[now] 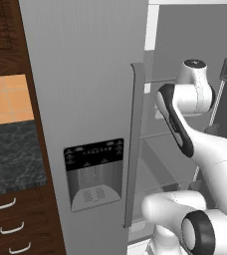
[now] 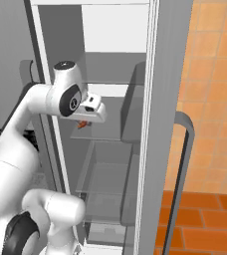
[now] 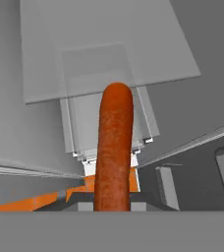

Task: Place one carrot and one steak in each tupperware on the nearby counter, to pack two identical lunches.

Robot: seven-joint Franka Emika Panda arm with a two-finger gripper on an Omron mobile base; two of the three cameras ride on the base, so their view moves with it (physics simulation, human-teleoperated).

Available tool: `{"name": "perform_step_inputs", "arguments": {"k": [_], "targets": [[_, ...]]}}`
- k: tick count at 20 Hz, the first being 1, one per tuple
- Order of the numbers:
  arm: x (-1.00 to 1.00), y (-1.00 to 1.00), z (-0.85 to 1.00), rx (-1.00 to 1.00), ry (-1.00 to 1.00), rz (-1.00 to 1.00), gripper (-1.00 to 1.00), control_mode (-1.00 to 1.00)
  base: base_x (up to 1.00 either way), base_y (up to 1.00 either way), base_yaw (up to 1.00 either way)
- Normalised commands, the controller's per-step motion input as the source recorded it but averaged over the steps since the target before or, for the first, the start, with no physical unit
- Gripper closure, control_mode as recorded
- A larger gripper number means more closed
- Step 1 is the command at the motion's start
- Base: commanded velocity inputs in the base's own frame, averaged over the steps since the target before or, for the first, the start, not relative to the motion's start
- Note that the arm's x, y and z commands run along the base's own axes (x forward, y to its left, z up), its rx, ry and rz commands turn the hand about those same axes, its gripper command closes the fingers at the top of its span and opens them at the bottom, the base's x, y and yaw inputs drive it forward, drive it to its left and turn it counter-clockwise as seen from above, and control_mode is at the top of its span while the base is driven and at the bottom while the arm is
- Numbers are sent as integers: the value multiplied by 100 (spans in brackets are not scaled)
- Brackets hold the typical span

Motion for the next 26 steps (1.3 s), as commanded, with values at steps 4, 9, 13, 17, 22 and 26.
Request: {"name": "perform_step_inputs", "arguments": {"k": [4, 9, 13, 17, 22, 26], "targets": [[-95, 1, -40, 3, 3, 0, 100, -100, 0, 0, 0], [-100, 14, -17, 1, 0, 0, 100, -100, 0, 0, 0], [-25, 9, 0, 0, 0, 0, 100, 100, -75, 41, 0], [0, 0, 0, 0, 0, 0, 100, 100, -75, 97, 3], [0, 0, 0, 0, 0, 0, 100, 100, -34, 100, 10], [0, 0, 0, 0, 0, 0, 100, 100, -14, 100, 11]]}}
